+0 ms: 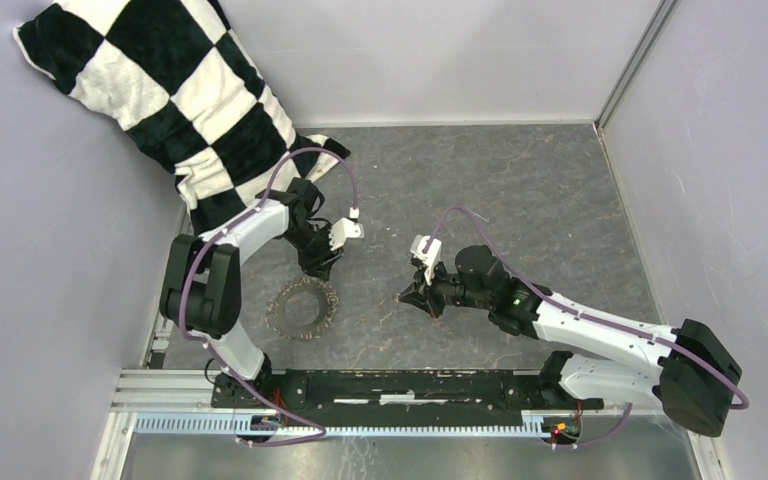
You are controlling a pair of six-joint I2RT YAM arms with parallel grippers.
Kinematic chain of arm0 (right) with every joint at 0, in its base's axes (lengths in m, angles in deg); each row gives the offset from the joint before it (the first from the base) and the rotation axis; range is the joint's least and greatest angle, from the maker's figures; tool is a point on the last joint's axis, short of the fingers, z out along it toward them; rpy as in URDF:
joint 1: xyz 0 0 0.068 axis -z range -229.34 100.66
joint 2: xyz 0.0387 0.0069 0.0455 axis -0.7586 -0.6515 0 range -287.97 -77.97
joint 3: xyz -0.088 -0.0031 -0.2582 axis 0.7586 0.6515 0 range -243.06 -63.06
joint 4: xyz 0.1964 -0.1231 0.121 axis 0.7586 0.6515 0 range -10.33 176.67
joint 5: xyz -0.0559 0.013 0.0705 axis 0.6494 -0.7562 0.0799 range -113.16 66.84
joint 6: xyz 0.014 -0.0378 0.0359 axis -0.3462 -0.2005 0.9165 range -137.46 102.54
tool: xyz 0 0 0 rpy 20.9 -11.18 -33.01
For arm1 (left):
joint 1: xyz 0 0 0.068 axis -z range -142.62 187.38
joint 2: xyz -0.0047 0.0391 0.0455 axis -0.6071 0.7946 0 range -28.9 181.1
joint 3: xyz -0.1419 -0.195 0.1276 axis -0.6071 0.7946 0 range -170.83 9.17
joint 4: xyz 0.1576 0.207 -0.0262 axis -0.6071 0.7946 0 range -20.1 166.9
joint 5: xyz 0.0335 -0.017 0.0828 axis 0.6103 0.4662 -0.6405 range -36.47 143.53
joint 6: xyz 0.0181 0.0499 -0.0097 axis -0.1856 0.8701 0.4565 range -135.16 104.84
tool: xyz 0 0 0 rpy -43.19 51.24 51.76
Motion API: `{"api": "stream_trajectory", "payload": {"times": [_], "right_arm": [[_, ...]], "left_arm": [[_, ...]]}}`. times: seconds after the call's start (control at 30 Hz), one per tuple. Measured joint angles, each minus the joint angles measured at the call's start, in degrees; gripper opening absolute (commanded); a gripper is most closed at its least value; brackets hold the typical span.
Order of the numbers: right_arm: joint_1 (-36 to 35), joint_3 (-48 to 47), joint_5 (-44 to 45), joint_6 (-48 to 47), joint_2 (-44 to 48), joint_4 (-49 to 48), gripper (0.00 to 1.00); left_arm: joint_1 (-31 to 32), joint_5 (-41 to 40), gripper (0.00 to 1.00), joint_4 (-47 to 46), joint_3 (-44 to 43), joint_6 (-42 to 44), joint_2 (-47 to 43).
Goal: Put the keys on the keyring
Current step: Pick up the keyring from the center of the board.
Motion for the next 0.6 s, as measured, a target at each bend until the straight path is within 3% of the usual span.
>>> {"api": "stream_trajectory", "payload": {"times": [0.6], "right_arm": [[0.3,0.0,-1.7,1.8,-0.8,-0.9,0.0]], "left_arm": [[1.2,2.9,0.44,1.6,3.9,0.6,-4.1]]}}
